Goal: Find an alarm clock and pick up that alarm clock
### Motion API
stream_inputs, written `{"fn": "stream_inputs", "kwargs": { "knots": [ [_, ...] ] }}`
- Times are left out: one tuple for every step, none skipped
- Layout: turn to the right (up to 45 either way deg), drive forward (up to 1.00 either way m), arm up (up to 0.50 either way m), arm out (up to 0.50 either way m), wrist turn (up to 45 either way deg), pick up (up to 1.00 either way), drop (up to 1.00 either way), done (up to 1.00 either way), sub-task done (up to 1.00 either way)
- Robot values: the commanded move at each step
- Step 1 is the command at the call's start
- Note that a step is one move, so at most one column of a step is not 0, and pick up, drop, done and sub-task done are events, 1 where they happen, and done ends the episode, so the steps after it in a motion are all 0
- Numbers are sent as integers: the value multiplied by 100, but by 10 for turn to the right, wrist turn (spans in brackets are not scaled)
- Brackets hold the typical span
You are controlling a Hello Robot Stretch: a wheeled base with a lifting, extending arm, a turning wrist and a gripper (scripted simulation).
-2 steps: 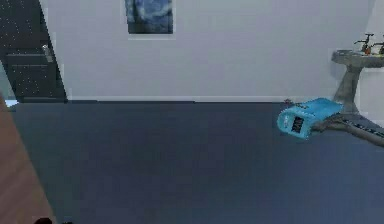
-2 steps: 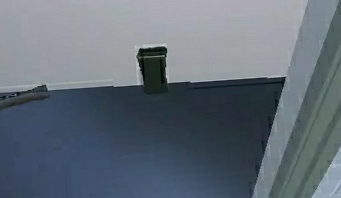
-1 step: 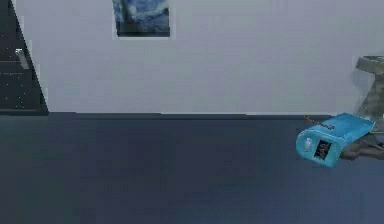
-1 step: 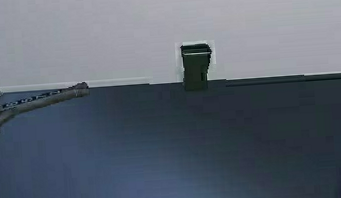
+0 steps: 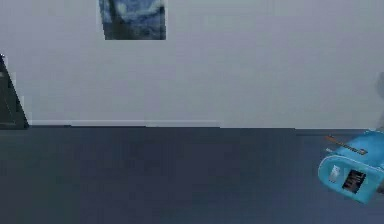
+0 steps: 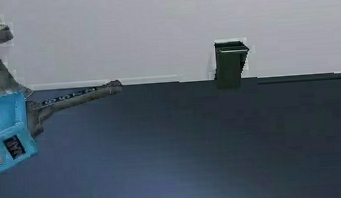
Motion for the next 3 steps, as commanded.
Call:
{"fn": "stream_inputs", "kwargs": {
  "knots": [
    [-450, 0, 0, 0, 0, 0, 0, 0, 0],
    [-90, 0, 0, 0, 0, 0, 0, 0, 0],
    [0, 100, 0, 0, 0, 0, 0, 0, 0]
  ]
}}
